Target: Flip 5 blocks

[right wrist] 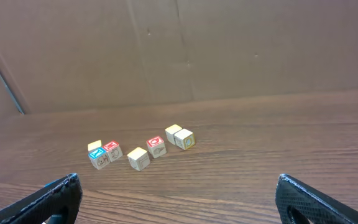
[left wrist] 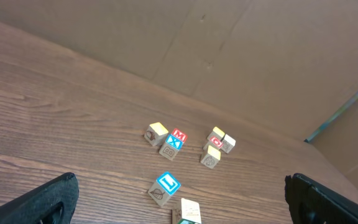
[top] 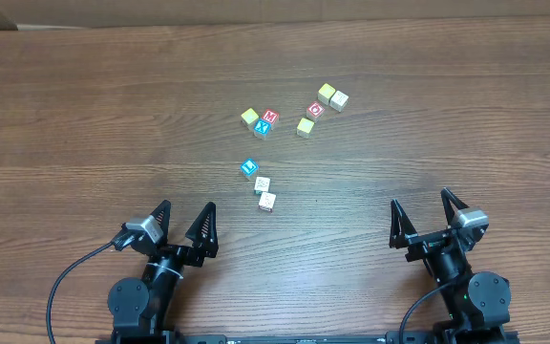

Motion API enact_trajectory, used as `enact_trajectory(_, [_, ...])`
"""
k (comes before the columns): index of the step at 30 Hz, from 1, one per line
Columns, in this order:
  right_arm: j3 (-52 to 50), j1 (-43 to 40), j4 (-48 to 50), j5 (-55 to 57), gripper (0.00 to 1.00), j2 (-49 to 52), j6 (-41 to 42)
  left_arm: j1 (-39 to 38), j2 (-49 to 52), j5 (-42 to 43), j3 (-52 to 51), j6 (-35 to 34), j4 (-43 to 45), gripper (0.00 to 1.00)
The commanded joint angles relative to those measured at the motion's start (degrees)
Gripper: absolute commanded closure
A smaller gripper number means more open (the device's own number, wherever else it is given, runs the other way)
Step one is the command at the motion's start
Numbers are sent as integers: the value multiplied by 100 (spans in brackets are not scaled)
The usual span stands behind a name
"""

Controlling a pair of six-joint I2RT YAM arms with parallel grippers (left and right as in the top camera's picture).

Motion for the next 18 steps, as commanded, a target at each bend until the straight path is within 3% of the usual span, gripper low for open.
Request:
enact_trajectory(1, [-61, -24, 24, -33, 0, -63, -109, 52, -61, 107, -15, -76, 11, 0])
enact_trajectory(13, [-61, -24, 24, -33, 0, -63, -109, 52, -59, -72, -15, -70, 9, 0])
enact_trajectory(15, [-61, -24, 24, -33, 0, -63, -109, 52, -61, -195, -15, 205, -13, 0])
enact_trajectory(18, [-61, -24, 24, -33, 0, -63, -109, 52, -61, -188, -15, 1141, -13, 0])
